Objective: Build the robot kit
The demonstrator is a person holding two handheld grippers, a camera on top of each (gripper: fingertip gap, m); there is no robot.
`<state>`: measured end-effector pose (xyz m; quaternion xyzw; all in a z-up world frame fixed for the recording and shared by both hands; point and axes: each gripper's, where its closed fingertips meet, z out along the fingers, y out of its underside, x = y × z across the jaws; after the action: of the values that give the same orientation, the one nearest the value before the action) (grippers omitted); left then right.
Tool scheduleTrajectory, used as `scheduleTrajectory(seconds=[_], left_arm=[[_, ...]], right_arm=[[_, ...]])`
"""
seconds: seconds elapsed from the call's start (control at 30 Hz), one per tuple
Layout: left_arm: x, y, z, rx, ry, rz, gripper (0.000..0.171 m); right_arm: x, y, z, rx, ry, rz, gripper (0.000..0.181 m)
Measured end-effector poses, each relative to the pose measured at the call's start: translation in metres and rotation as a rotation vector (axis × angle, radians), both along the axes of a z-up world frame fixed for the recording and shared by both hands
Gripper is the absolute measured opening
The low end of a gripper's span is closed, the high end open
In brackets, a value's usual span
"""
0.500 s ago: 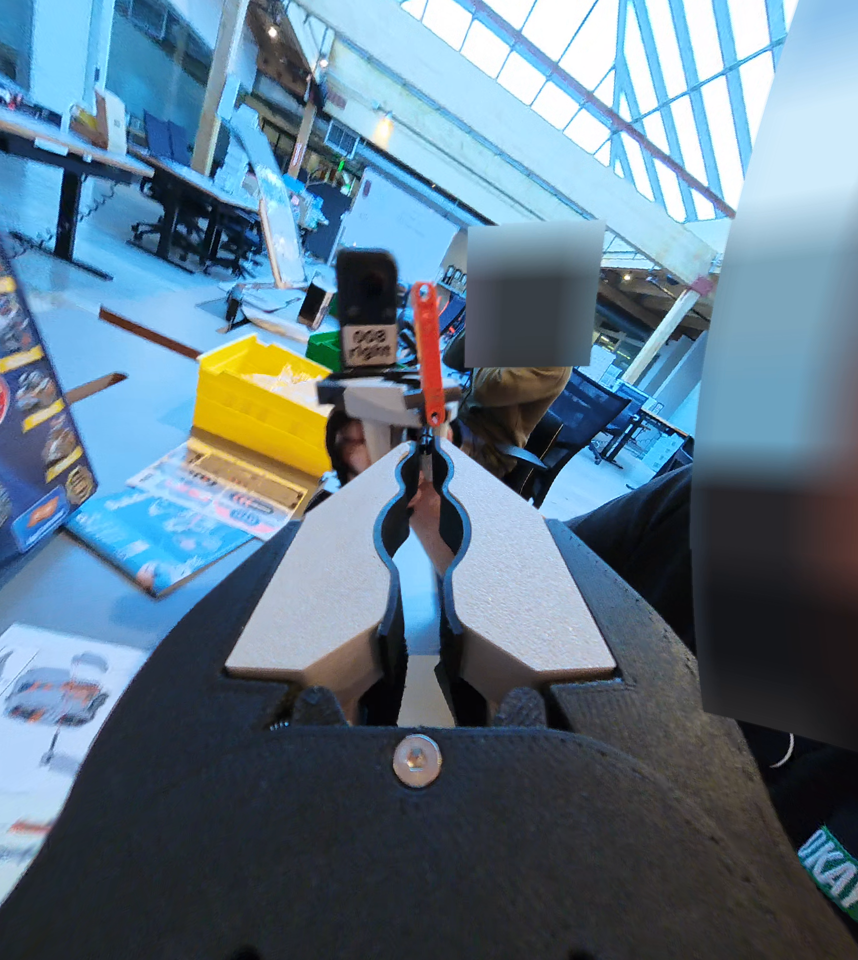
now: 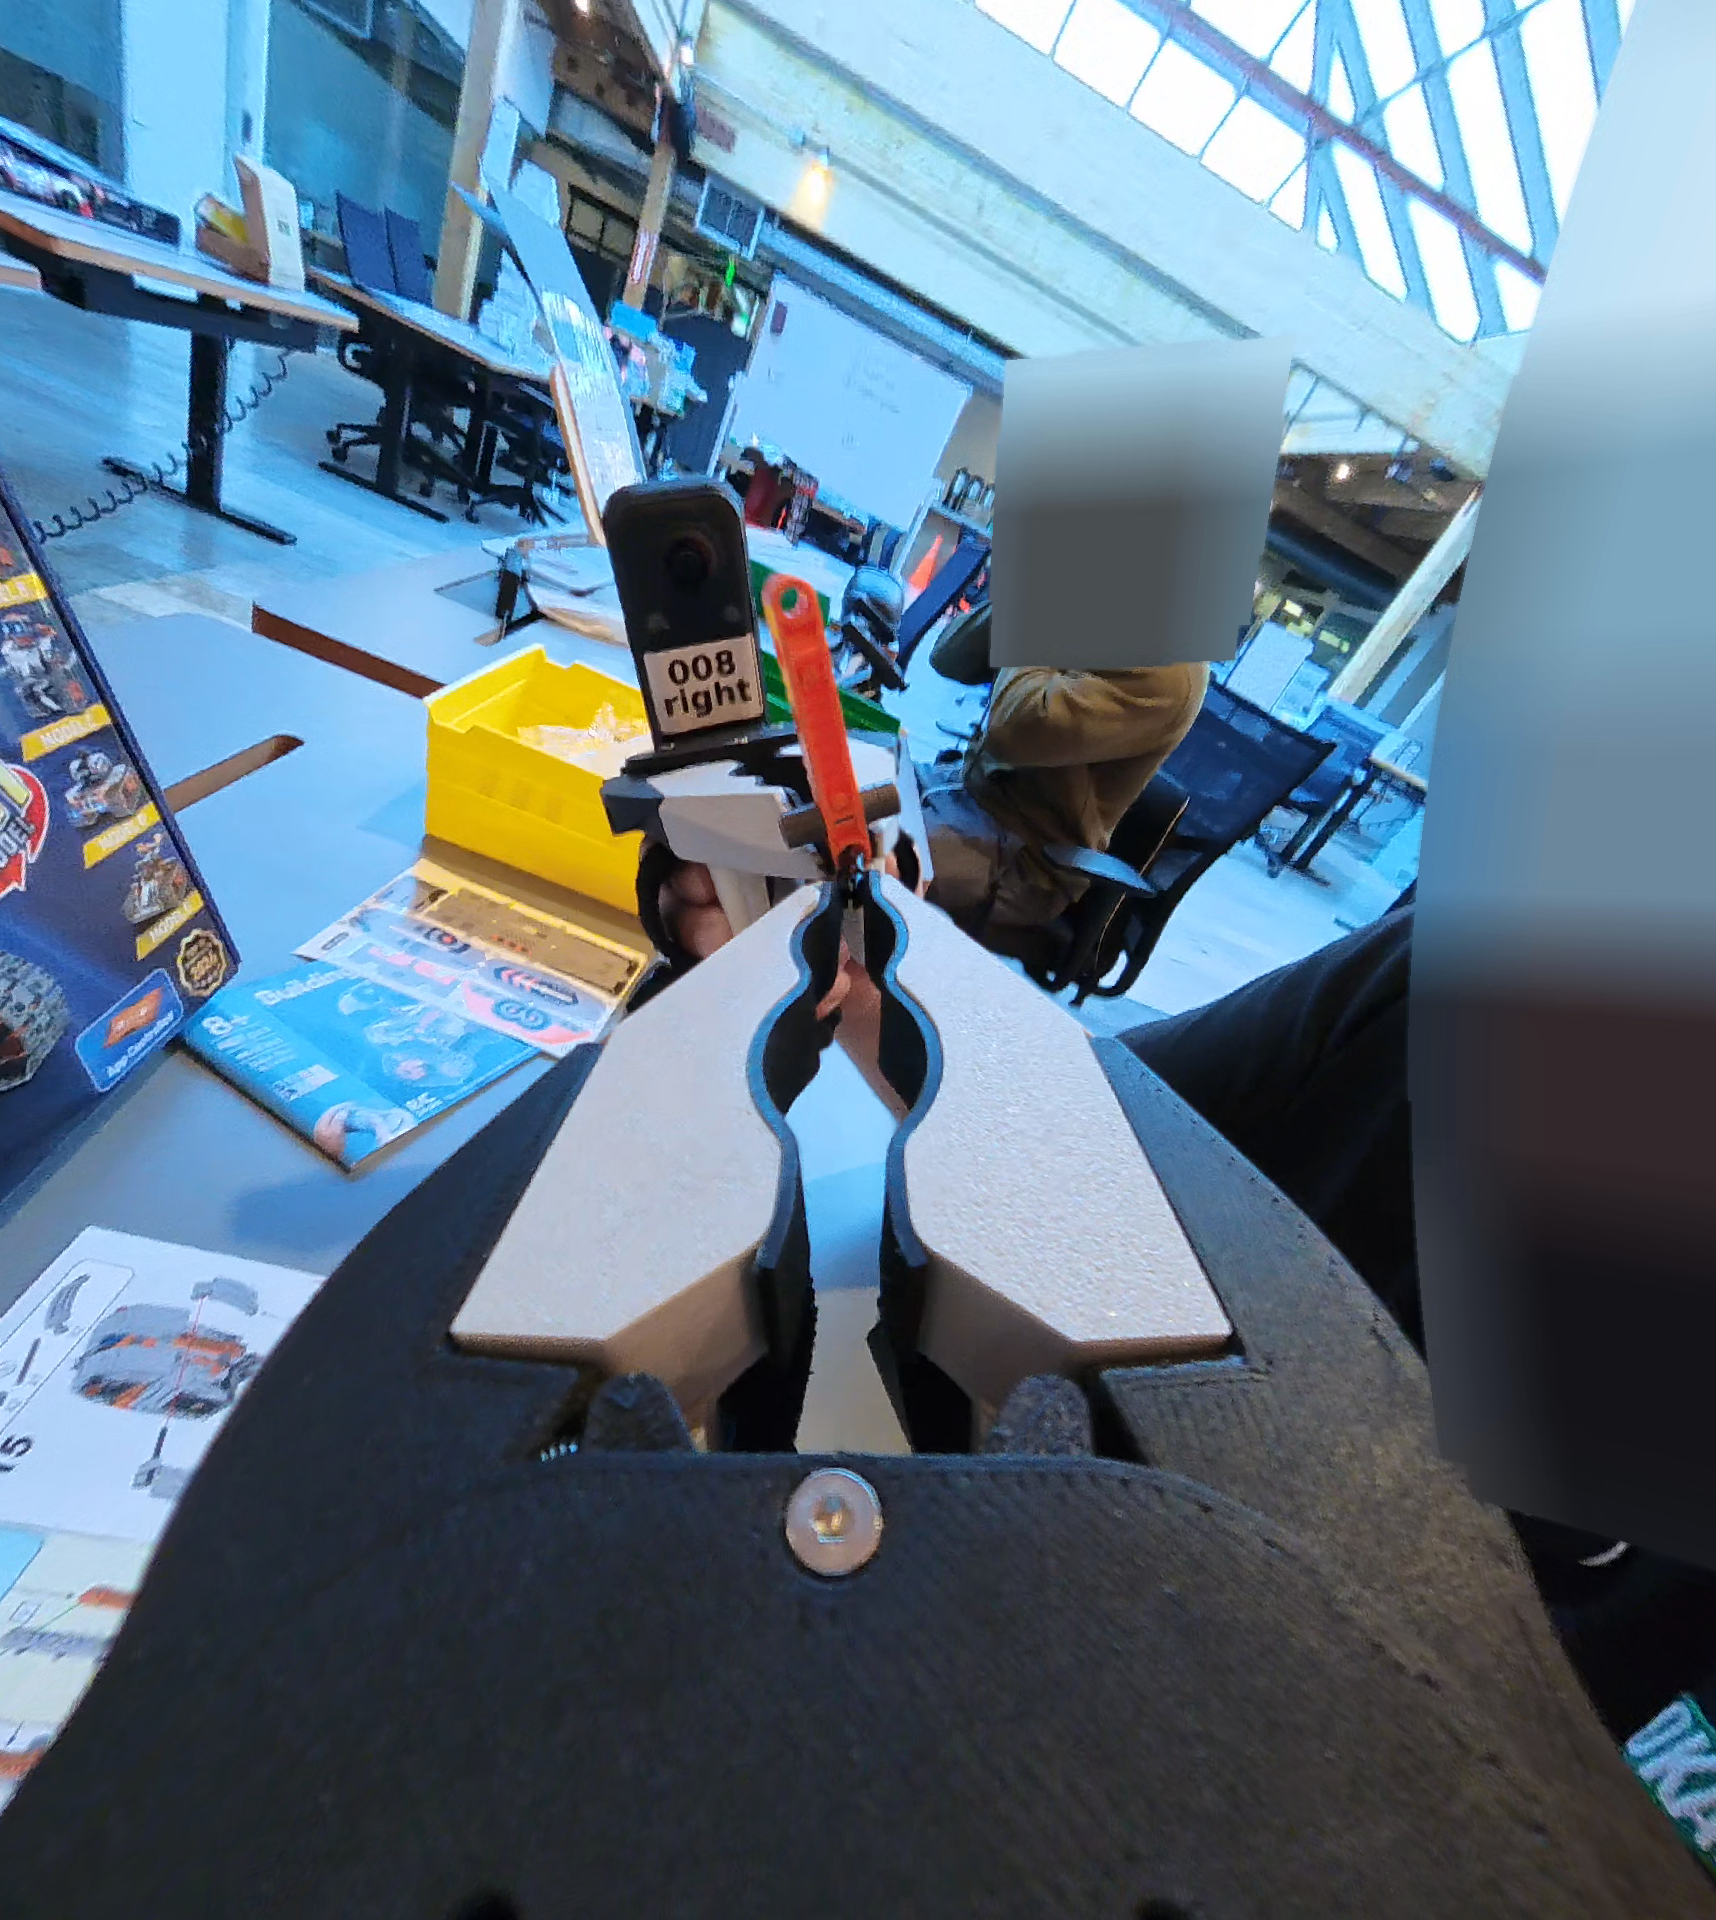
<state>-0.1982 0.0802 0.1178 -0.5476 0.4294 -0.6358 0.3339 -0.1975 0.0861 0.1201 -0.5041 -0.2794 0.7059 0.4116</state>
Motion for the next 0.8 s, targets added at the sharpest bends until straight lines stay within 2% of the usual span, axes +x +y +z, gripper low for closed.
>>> scheduleTrajectory(seconds=[0.03, 0.2, 0.37, 0.7, 0.8], left_arm=[[0.000, 0.000, -0.001, 0.005, 0.010, 0.001, 0.000], [0.001, 0.006, -0.009, 0.049, 0.068, 0.059, 0.000], [0.003, 0.010, -0.007, 0.040, 0.046, 0.086, 0.000], [0.004, 0.020, -0.002, 0.032, -0.002, 0.171, 0.000], [0.004, 0.018, -0.002, 0.032, -0.001, 0.160, 0.000]], right_arm=[[0.000, 0.000, -0.001, 0.003, -0.006, -0.004, 0.004], [-0.001, 0.006, -0.009, 0.018, -0.103, -0.074, 0.004], [0.002, 0.009, -0.008, 0.045, -0.130, -0.135, 0.004], [0.003, 0.018, -0.005, 0.098, -0.113, -0.259, 0.004], [0.002, 0.018, -0.004, 0.105, -0.109, -0.259, 0.005]])
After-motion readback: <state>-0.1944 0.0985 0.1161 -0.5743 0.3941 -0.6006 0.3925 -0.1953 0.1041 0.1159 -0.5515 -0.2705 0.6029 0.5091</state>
